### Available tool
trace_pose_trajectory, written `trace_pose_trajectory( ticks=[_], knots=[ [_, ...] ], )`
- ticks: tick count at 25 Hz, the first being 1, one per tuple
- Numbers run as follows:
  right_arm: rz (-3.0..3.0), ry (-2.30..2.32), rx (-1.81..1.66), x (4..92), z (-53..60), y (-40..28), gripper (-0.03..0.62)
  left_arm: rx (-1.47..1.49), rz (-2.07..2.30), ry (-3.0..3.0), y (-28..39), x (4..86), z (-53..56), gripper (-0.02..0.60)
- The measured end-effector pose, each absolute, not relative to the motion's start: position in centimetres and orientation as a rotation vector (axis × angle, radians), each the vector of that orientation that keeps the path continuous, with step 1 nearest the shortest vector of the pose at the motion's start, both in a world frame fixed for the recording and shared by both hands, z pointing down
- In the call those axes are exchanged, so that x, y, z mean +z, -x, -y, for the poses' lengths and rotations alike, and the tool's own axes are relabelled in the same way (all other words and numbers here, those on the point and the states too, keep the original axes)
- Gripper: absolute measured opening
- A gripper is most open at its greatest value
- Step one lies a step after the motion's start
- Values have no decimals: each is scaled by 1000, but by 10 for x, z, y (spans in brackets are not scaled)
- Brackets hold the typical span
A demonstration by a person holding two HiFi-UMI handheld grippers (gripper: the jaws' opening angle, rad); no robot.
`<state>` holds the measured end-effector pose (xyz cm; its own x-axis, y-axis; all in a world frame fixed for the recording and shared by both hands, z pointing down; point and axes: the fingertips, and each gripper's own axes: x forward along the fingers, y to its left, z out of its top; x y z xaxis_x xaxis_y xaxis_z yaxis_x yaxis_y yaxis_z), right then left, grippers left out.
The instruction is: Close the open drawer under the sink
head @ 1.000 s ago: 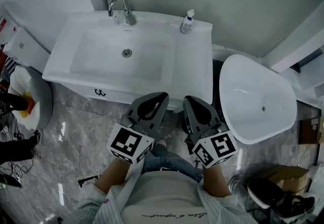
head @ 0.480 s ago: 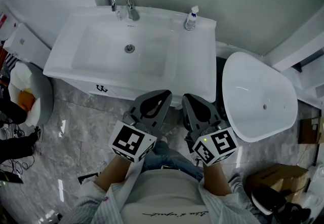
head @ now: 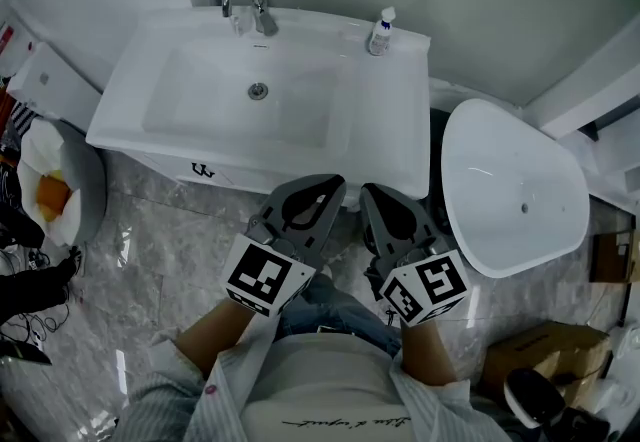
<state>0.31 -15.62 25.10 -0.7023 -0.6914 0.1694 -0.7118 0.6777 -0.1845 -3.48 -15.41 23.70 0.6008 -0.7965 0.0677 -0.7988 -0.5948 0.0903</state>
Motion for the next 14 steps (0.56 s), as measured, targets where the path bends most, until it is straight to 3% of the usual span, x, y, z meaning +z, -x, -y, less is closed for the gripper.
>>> trace_pose_trajectory(
  ticks=[14],
  knots=[
    [2793, -1201, 353, 244, 155, -16, 9, -10, 1231, -2762, 30, 240, 155, 15]
  ],
)
